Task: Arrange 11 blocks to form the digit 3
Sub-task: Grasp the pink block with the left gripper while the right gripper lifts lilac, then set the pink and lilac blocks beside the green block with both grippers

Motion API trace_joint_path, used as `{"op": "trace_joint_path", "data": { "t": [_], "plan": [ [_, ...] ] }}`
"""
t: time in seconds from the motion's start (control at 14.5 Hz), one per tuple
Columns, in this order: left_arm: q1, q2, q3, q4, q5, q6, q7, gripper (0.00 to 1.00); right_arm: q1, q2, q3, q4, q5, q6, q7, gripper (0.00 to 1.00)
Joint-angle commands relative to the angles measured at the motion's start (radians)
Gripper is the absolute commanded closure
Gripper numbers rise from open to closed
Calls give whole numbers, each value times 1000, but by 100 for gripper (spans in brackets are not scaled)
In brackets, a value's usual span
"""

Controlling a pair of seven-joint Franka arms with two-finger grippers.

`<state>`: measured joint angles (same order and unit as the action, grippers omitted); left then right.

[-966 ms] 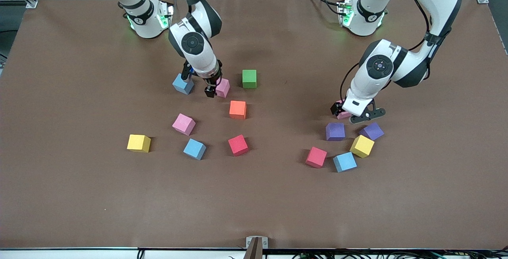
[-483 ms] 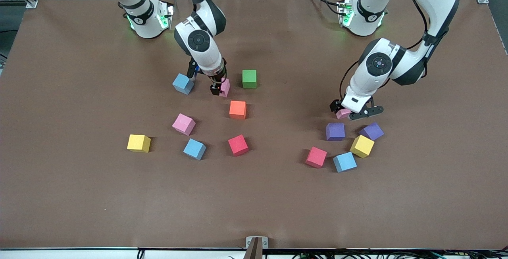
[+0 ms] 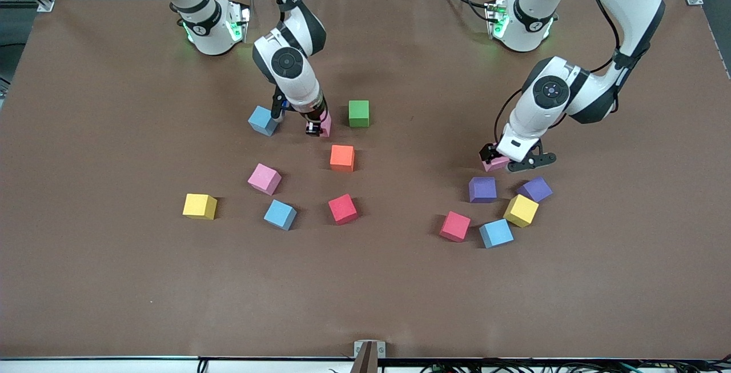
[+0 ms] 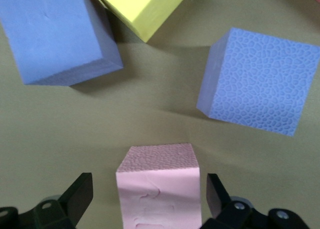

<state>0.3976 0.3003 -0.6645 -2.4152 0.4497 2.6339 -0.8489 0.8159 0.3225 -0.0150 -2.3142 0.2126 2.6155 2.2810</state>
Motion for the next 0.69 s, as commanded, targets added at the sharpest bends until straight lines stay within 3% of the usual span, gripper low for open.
{"op": "trace_joint_path", "data": {
  "t": [0.0, 0.14, 0.21, 0.48, 0.62],
  "plan": [
    [13, 14, -12, -8, 23, 31, -22, 0, 14, -8, 0, -4, 5, 3, -34, 100],
    [13, 28, -12, -10, 23, 44, -27, 1, 51, -11, 0, -2, 5, 5, -48, 100],
    [13, 29, -12, -10, 23, 47, -27, 6, 71, -13, 0, -2, 5, 5, -49, 100],
    [15, 30, -10, -7, 23, 48, -38, 52, 120, -7, -2, 18, 5, 5, -49, 100],
    [14, 26, -14, 1, 24, 48, -115, 62, 126, -5, -2, 30, 5, 3, -51, 100]
  ]
}}
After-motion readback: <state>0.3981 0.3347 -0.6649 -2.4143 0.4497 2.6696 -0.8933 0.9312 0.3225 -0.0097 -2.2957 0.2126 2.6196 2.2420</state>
